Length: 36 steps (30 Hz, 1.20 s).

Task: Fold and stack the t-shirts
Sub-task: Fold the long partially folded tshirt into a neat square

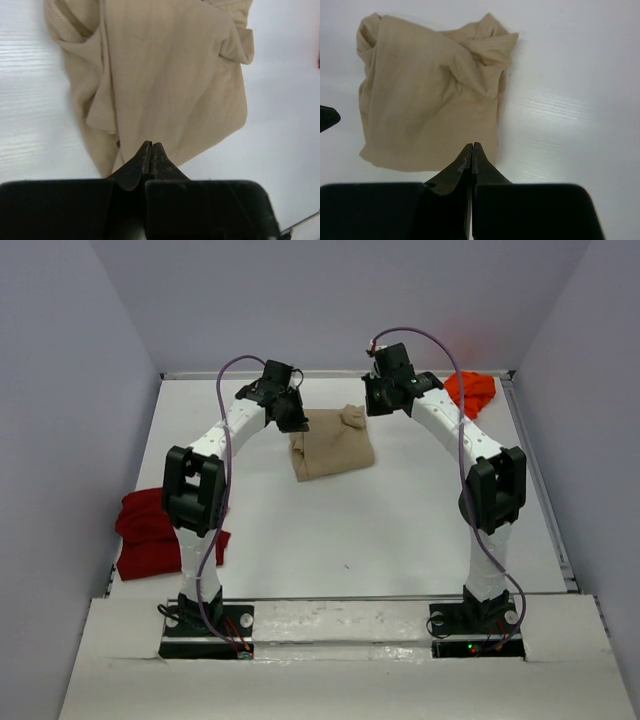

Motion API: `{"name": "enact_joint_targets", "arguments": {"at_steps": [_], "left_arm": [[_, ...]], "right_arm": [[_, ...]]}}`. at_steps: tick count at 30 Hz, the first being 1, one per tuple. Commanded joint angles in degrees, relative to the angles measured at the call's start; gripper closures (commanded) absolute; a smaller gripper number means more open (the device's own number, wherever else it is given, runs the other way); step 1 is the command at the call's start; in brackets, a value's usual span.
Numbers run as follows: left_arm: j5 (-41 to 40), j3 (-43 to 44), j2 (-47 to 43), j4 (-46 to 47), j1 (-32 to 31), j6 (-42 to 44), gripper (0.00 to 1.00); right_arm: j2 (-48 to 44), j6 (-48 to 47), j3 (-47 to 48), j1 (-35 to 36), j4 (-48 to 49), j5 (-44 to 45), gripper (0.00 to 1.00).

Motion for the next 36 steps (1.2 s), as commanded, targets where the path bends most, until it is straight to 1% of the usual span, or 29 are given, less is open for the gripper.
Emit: {"name": "enact_joint_targets", "arguments": {"at_steps": [1, 4, 6, 9, 11, 15, 20, 23, 26, 31, 34, 36], "left_arm": [[3.3, 4.0, 0.7, -0.5, -0.6, 0.0, 0.97], [3.1, 5.3, 0.9, -0.5, -0.8, 0.0, 0.97], [2.4, 8.3, 2.4, -2.1, -0.8, 0.6, 0.97], [1.9, 11.1, 4.3, -4.5, -0.8, 1.3, 0.98], [2.4, 9.6, 4.5, -3.9, -0.8, 1.2, 0.98], [3.0, 6.3, 5.1, -1.9, -1.2, 1.0, 0.98], [3.8, 6.5, 8.2, -1.7, -2.3, 0.6, 0.98], [5.9, 6.4, 10.8, -1.7, -3.1, 0.0, 0.99], [5.1, 6.1, 12.3, -1.2, -4.1, 0.0, 1.0], [8.1, 5.1, 15.6, -1.6, -4.8, -0.7, 1.0], [8.3, 3.0, 15.3, -1.7, -5.5, -1.4, 1.0], [8.5, -0.9, 13.2, -1.1, -6.0, -2.0, 1.0]], "right_arm": [[1.8, 1.8, -5.1, 0.5, 4.1, -7.2, 1.0], [5.6, 1.3, -3.1, 0.5, 4.1, -8.4, 1.0], [7.3, 1.6, -1.9, 0.5, 4.2, -9.1, 1.0], [10.1, 1.6, 0.3, 0.5, 4.1, -7.6, 1.0], [10.5, 1.6, 0.0, 0.5, 4.2, -7.0, 1.0], [10.7, 1.7, -1.9, 0.5, 4.6, -8.7, 1.0], [11.9, 1.9, -2.8, 0.5, 4.9, -11.1, 1.0], [12.0, 2.0, -3.5, 0.5, 4.9, -11.6, 1.0], [12.2, 1.8, -3.8, 0.5, 5.0, -11.7, 1.0], [11.6, 2.2, -5.1, 0.5, 5.0, -12.6, 1.0], [10.8, 2.8, -7.6, 0.5, 4.9, -12.6, 1.0], [9.3, 3.2, -9.2, 0.5, 4.3, -12.3, 1.0]]}}
